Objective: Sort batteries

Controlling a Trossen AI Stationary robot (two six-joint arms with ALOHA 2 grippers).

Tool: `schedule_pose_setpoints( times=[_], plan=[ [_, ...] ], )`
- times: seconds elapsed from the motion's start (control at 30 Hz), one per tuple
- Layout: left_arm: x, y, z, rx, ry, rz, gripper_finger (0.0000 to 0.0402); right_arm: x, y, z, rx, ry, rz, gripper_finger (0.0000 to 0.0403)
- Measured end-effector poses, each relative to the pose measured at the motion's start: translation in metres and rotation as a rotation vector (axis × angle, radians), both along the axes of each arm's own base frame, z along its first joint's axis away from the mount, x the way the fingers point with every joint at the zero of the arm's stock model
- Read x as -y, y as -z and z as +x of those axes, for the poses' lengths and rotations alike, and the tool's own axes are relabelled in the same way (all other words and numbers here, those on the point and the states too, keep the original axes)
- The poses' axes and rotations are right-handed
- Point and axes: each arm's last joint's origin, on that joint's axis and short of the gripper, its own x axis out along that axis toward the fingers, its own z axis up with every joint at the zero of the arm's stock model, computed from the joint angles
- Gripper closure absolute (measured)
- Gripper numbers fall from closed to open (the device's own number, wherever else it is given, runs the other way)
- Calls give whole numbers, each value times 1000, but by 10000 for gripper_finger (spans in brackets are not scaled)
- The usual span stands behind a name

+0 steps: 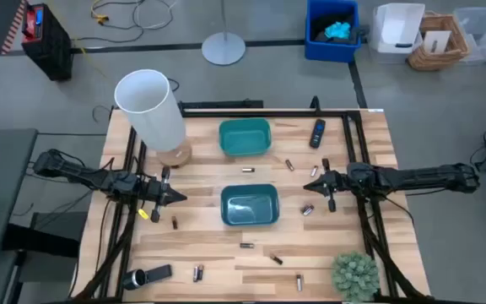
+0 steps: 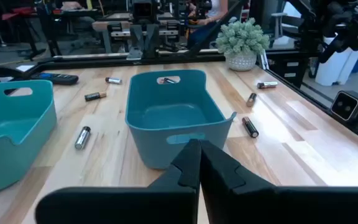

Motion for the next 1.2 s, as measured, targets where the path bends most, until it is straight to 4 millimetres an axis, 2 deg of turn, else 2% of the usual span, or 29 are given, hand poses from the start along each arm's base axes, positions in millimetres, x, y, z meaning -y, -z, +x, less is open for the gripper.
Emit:
schedule_pose_setpoints(
  times=[1.07,1.2],
  plan=[
    [0,0,0,0,0,1,401,0,0,0,0,0,0,372],
    [-1,-3,0,39,-17,110,401,0,0,0,0,0,0,372]
  ],
)
